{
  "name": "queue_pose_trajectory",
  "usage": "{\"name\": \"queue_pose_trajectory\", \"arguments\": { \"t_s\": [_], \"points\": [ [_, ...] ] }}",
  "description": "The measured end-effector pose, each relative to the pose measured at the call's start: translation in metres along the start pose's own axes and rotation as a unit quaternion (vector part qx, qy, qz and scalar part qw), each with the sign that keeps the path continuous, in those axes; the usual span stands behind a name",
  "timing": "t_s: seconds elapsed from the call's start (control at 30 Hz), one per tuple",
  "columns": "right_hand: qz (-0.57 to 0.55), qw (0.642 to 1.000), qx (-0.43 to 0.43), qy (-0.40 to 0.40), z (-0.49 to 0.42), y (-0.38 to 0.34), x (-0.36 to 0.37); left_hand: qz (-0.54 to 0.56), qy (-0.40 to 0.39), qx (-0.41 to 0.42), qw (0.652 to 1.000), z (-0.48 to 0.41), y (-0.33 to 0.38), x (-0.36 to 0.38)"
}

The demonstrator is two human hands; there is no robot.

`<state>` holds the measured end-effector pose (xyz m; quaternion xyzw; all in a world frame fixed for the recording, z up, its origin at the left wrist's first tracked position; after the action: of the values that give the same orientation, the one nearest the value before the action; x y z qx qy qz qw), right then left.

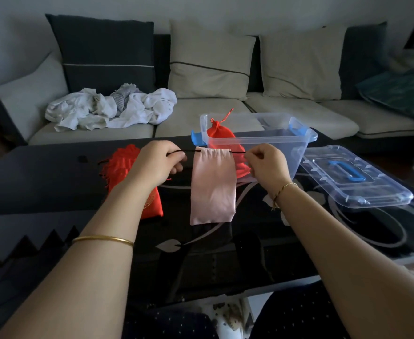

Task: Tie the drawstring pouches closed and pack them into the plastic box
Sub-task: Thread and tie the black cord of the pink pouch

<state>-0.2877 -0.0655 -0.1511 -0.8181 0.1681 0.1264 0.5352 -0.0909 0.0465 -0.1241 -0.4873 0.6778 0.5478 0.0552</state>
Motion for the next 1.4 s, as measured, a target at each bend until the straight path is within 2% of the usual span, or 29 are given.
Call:
{"name": "queue_pose_trajectory", "arguments": {
  "t_s": [0.13,0.2,0.3,0.33,0.4,0.47,0.5,0.53,0.57,0.7,0.83,0.93,1.1,1.27,1.4],
  "points": [
    [-0.029,0.994,0.101,0.039,-0.013,0.026,-0.011,0.008,-0.018,-0.031,0.999,0.0,-0.007,-0.02],
    [-0.066,0.983,0.165,0.036,-0.014,0.036,-0.013,0.057,-0.029,-0.062,0.996,0.002,-0.01,-0.02],
    [-0.092,0.975,0.199,0.026,-0.011,0.038,-0.007,0.191,-0.014,-0.121,0.974,0.001,-0.004,-0.011],
    [-0.094,0.975,0.202,0.016,-0.009,0.037,-0.004,0.276,-0.011,-0.138,0.951,0.0,0.002,-0.008],
    [-0.1,0.972,0.211,-0.013,-0.003,0.032,0.004,0.45,-0.027,-0.145,0.881,0.0,0.02,-0.002],
    [-0.113,0.97,0.215,-0.031,0.001,0.027,0.011,0.567,-0.039,-0.145,0.81,0.001,0.036,0.003],
    [-0.123,0.968,0.217,-0.036,0.002,0.023,0.014,0.596,-0.04,-0.144,0.789,0.002,0.041,0.005],
    [-0.135,0.965,0.222,-0.037,0.003,0.02,0.015,0.601,-0.039,-0.14,0.786,0.002,0.046,0.008],
    [-0.153,0.96,0.23,-0.037,0.004,0.016,0.015,0.583,-0.04,-0.137,0.8,0.003,0.049,0.011],
    [-0.253,0.936,0.243,-0.025,0.007,-0.004,0.01,0.392,-0.078,-0.132,0.907,0.007,0.045,0.023],
    [-0.309,0.923,0.226,-0.044,0.01,-0.026,0.005,0.247,-0.139,-0.112,0.952,0.012,0.036,0.034],
    [-0.325,0.921,0.202,-0.07,0.015,-0.042,0.009,0.196,-0.151,-0.103,0.963,0.014,0.036,0.037],
    [-0.324,0.92,0.194,-0.107,0.02,-0.049,0.017,0.189,-0.132,-0.105,0.967,0.013,0.036,0.038],
    [-0.239,0.926,0.231,-0.181,0.024,-0.04,0.022,0.21,-0.118,-0.14,0.96,0.011,0.03,0.04],
    [-0.193,0.934,0.177,-0.243,0.026,-0.043,0.026,0.241,-0.109,-0.156,0.952,0.01,0.031,0.039]
  ]
}}
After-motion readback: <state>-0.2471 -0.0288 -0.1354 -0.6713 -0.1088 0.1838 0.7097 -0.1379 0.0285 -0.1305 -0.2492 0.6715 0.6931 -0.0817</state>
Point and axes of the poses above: each hand's wrist, its own z-axis away from the middle knuckle, its own x-axis out of the palm, y = z × x, the point moved 3 cm from there along -z, towards the middle knuckle, and after that the axes turned 10 degrees about y, right-handed, at the moved point
